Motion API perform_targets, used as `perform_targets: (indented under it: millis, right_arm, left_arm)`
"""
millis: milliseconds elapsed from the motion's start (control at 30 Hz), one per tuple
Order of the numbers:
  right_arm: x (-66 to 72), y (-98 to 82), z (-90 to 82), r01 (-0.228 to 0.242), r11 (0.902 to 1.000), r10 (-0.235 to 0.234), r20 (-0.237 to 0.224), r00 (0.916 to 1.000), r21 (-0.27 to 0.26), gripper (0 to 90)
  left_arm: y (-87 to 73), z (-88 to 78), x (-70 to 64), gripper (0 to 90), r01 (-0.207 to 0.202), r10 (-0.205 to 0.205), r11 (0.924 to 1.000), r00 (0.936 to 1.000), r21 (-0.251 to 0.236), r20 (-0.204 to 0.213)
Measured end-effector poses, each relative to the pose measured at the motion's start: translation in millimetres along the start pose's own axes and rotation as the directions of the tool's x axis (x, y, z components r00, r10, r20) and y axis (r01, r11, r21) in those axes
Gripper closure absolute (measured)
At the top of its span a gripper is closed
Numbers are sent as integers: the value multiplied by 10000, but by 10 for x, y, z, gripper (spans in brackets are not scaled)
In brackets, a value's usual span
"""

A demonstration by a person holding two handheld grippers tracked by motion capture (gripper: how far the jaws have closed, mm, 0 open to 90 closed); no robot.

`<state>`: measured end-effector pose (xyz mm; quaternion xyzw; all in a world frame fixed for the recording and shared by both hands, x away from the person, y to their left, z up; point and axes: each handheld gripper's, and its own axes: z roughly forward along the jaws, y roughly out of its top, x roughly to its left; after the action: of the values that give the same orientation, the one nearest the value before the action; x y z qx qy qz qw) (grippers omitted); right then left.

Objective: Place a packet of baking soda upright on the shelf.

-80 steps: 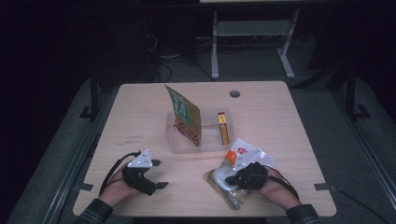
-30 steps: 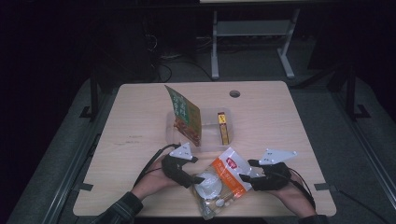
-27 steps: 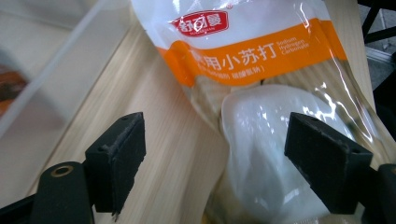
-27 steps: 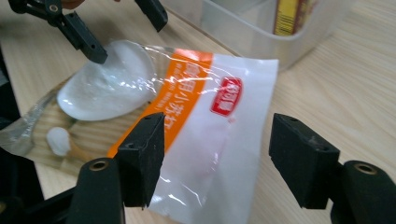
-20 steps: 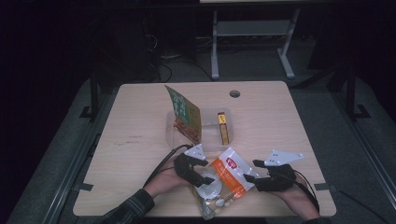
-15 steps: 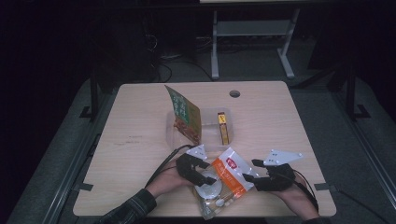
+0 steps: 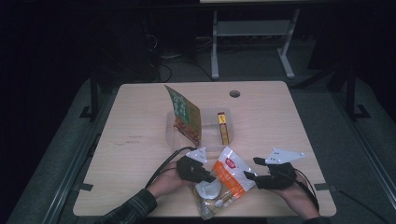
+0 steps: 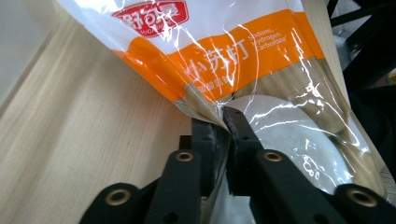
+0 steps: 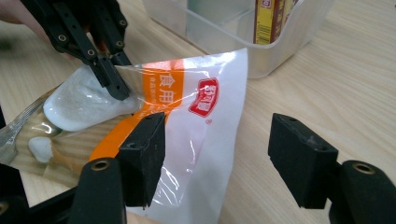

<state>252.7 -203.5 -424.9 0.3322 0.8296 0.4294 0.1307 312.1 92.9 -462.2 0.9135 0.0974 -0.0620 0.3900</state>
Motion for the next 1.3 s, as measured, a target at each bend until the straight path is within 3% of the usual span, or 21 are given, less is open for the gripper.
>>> perform_targets:
  millis: [333, 500, 833, 1133, 1300]
  right_arm:
    - [-29, 5, -62, -227, 9982, 207, -357, 9991, -562, 328]
    - [-10, 22, -80, -243, 9962, 193, -604, 9980, -839, 309]
    - [33, 41, -77, -169, 9935, 45, -1101, 9939, -1122, 269]
    - [83, 52, -22, -120, 9952, -28, -1511, 9885, -971, 248]
    - [122, 74, 74, -223, 9956, 49, -1857, 9826, -915, 245]
  left_arm:
    - [63, -197, -89, 898, 20, -21, 9963, 10000, -857, -14]
    - [78, -330, -124, 899, 56, -103, 9926, 9992, -1216, -377]
    - [55, -720, -161, 900, 290, -515, 9686, 9951, -2470, -850]
    - [38, -977, -183, 900, 142, -631, 9496, 9872, -3132, -1466]
    - [9, -1106, -166, 900, 331, -950, 9314, 9834, -3625, -1544]
